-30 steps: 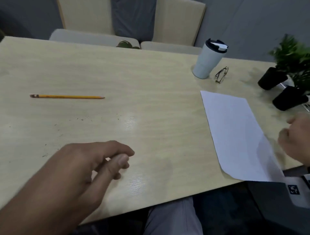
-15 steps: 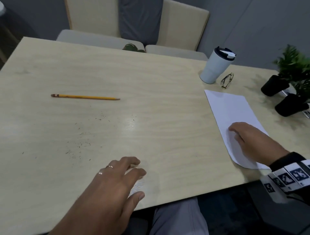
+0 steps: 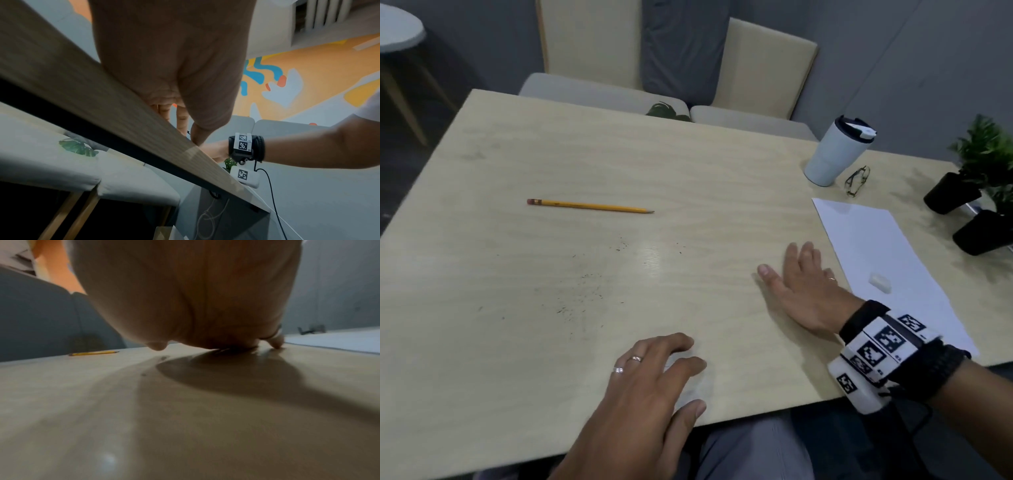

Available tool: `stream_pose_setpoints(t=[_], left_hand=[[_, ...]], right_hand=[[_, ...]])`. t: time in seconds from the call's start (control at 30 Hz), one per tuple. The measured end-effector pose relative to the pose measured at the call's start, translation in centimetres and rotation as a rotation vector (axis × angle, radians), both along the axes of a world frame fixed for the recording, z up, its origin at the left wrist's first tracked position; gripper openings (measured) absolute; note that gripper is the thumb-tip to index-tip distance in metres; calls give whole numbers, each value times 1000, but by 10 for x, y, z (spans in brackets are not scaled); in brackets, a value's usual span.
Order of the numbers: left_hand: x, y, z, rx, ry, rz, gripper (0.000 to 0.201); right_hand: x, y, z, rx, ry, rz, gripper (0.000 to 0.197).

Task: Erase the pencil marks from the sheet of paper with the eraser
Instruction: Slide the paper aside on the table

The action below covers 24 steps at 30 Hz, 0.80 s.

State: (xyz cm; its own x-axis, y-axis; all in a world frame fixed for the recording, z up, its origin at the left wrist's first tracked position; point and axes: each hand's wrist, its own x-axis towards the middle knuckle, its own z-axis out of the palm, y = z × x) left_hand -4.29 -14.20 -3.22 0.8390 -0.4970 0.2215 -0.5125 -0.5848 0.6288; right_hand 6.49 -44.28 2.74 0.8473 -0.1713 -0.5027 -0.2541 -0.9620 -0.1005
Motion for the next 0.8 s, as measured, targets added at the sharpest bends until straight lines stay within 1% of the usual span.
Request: stream_pose_setpoints(t=[0.03,0.13,0.17,0.2,0.23,0.3,0.33,0.37,0.4,0.5,0.53,0.57,0.6,0.67,0.7,0.73,0.77,0.8], left_hand=[[-1,0,1,-27,8,2,33],[0,3,6,-90,4,3,32],[0,5,8,-104,4,1,31],[1,8,10,-121,1,2,31],[0,11,12,-140,4,4,31],[-2,17,14,-171,16,11,30],[-3,19,14,-180,18,9,30],[-2,20,14,-181,20,4,29],[-2,20,13,-181,14,2,29],[-2,15,11,-186,-2,-5,27],[-4,13,13,-171,14,-11,27],[-6,13,15,-141,50,-17,27],[-7,14,16,-117,82,-7,28],[-5,18,25,-156,161,-23,28],[-2,23,31,-175,164,-45,28],[2,30,41,-162,180,-84,29],[8,39,56,-103,194,-132,28],[17,52,74,4,198,-153,28]], right_hand=[[-2,14,0,-6,26,92,109],[-15,52,5,62,62,494,93],[-15,55,7,90,53,564,89],[-9,53,8,90,29,559,88],[1,49,9,66,3,475,90],[23,43,10,-13,9,185,98],[31,44,9,-48,37,98,100],[33,50,8,-74,60,100,100],[32,60,7,-73,72,186,100],[15,102,9,61,93,630,93],[13,110,11,106,92,700,90],[17,113,13,135,75,697,88],[25,109,15,131,44,643,87],[47,94,17,59,-10,455,92],[55,89,17,12,-10,379,97],[58,87,16,-23,7,357,100],[56,88,13,-34,28,402,100],[51,92,10,-18,47,504,98]])
